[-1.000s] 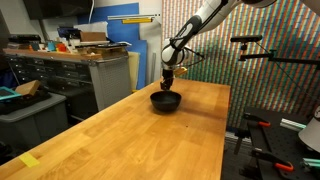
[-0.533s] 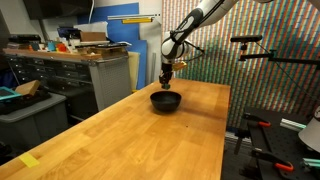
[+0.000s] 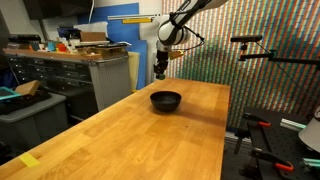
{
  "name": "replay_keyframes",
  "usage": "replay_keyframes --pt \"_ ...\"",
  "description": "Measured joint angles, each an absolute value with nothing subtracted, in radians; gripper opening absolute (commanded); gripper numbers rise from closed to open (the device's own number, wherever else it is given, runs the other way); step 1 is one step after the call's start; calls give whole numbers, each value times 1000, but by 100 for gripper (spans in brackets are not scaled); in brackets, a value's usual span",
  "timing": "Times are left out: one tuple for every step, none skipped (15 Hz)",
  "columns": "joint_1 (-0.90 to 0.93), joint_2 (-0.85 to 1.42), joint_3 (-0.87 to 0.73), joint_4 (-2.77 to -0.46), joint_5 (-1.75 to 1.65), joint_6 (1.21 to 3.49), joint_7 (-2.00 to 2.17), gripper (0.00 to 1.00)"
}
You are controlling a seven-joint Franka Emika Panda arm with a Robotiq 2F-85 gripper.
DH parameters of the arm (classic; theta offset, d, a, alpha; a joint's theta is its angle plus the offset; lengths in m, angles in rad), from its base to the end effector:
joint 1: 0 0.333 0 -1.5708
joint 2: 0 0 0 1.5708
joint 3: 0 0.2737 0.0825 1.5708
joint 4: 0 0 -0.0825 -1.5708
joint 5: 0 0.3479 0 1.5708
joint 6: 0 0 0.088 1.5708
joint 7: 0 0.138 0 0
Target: Place the green wooden block inside the black bowl
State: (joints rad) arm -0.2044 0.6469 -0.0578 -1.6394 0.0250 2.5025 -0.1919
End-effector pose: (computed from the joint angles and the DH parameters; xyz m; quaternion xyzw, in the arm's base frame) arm 0.6415 -0.1679 0.2204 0.9934 -0.0364 0.1038 0.0324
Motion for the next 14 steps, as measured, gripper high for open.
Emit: replay_keyframes --pt "-188 629 -58 -1660 17 2502 -177 21" --pt "-170 613 -58 -1682 9 2502 -161 21" --pt "-152 598 -58 -1705 1 2502 -142 21" --pt "-135 587 -59 -1728 -8 2503 -123 21" --pt "-118 577 -59 -1750 -17 2503 -103 21" --pt "-102 570 -59 -1770 -22 2503 -84 21" --pt "-87 565 -59 -1790 -25 2504 -66 21" --pt "-74 564 -59 -1806 -27 2505 -50 21" --pt "-62 563 -59 -1822 -28 2506 -34 21" --pt "-51 563 -59 -1838 -28 2508 -20 21" --pt "-42 563 -59 -1853 -28 2510 -9 21" --pt "-35 562 -59 -1868 -28 2512 1 21" --pt "-30 562 -59 -1881 -29 2516 10 21" --pt "-26 562 -59 -1894 -29 2520 17 21"
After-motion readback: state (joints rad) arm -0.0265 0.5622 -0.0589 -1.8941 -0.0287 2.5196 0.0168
